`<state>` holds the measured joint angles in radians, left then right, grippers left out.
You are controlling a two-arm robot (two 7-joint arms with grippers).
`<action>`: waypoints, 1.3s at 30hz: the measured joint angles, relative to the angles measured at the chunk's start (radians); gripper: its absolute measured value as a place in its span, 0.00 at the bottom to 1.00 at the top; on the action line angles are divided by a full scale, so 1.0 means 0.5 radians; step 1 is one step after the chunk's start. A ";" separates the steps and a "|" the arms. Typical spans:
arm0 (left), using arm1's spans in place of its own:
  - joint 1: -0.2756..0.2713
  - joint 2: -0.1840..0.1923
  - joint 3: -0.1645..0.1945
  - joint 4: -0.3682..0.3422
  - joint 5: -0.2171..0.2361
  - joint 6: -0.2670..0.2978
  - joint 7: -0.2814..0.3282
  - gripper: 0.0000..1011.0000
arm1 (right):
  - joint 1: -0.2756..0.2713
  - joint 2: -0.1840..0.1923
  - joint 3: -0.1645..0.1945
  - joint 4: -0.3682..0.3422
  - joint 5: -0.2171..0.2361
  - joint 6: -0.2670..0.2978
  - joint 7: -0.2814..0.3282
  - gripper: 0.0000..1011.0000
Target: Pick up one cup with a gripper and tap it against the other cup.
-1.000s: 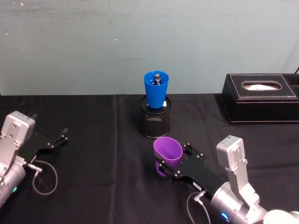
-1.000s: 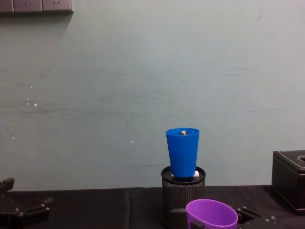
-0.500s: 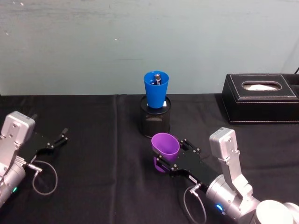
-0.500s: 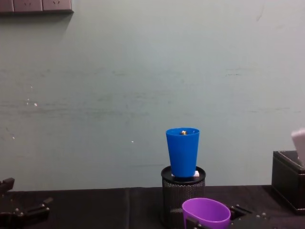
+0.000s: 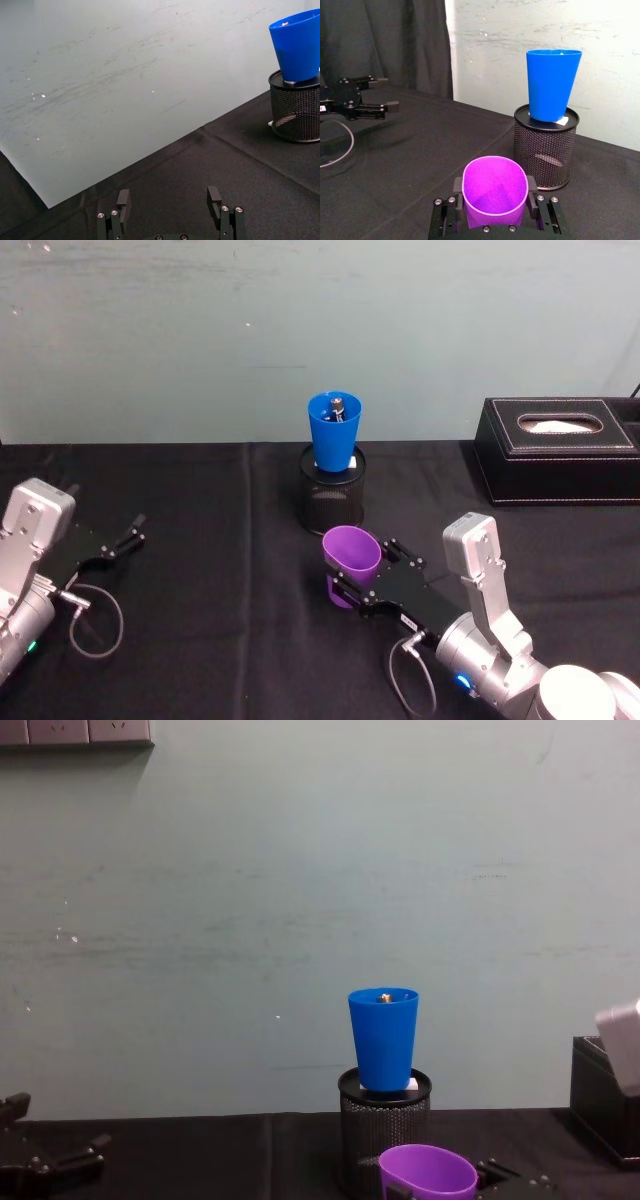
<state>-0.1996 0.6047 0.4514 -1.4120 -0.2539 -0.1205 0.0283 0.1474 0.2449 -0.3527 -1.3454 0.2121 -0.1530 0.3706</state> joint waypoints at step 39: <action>0.000 0.000 0.000 0.000 0.000 0.000 0.000 0.99 | -0.004 -0.011 0.004 0.030 0.008 -0.023 0.005 0.93</action>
<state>-0.1995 0.6047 0.4514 -1.4120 -0.2539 -0.1205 0.0283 0.1453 0.2394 -0.3505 -1.3302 0.2164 -0.1647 0.3730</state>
